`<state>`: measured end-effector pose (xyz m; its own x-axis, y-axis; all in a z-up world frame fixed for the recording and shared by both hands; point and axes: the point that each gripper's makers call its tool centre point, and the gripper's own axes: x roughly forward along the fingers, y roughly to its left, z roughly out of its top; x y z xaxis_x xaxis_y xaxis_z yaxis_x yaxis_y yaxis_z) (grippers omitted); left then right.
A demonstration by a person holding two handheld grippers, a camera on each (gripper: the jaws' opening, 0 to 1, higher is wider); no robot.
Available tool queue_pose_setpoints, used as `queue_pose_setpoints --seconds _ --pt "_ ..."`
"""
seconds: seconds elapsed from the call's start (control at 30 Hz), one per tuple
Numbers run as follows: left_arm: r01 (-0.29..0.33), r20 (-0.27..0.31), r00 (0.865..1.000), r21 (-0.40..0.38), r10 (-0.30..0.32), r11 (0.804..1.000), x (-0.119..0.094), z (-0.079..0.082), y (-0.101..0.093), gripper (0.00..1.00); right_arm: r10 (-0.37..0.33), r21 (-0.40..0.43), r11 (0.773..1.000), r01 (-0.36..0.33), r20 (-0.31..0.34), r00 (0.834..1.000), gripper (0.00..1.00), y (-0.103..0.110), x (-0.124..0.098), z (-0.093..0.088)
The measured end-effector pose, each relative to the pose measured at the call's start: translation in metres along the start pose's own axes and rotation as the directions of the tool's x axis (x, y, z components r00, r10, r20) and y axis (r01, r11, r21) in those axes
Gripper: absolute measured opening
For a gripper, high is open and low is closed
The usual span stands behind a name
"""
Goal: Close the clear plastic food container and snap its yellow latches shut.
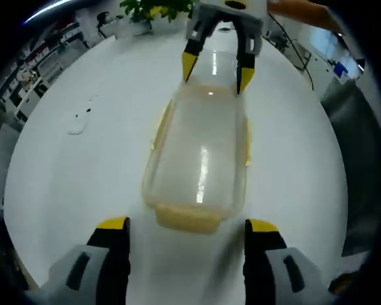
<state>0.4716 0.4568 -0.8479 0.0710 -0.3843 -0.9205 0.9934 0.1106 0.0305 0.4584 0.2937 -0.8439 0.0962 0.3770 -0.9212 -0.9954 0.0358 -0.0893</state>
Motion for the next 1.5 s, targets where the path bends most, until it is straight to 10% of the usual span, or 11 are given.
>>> queue_pose_setpoints --seconds 0.23,0.53,1.07,1.5 --pt "0.023 0.034 0.999 0.061 -0.025 0.998 -0.001 0.001 -0.001 0.66 0.057 -0.001 0.998 -0.057 -0.012 0.998 0.40 0.005 0.008 0.002" --pt "0.060 0.021 0.998 0.115 -0.062 0.992 -0.006 0.001 -0.011 0.34 0.082 0.006 0.997 -0.082 0.005 0.997 0.38 0.008 0.009 0.003" --pt "0.086 -0.023 0.996 0.097 -0.084 0.992 -0.011 -0.003 -0.013 0.34 0.116 0.037 0.992 -0.117 0.014 0.993 0.36 0.017 0.006 0.006" --pt "0.043 -0.012 0.999 0.081 -0.042 0.996 -0.054 0.028 -0.038 0.34 0.068 0.011 0.998 -0.069 0.087 0.994 0.36 0.030 -0.059 0.012"
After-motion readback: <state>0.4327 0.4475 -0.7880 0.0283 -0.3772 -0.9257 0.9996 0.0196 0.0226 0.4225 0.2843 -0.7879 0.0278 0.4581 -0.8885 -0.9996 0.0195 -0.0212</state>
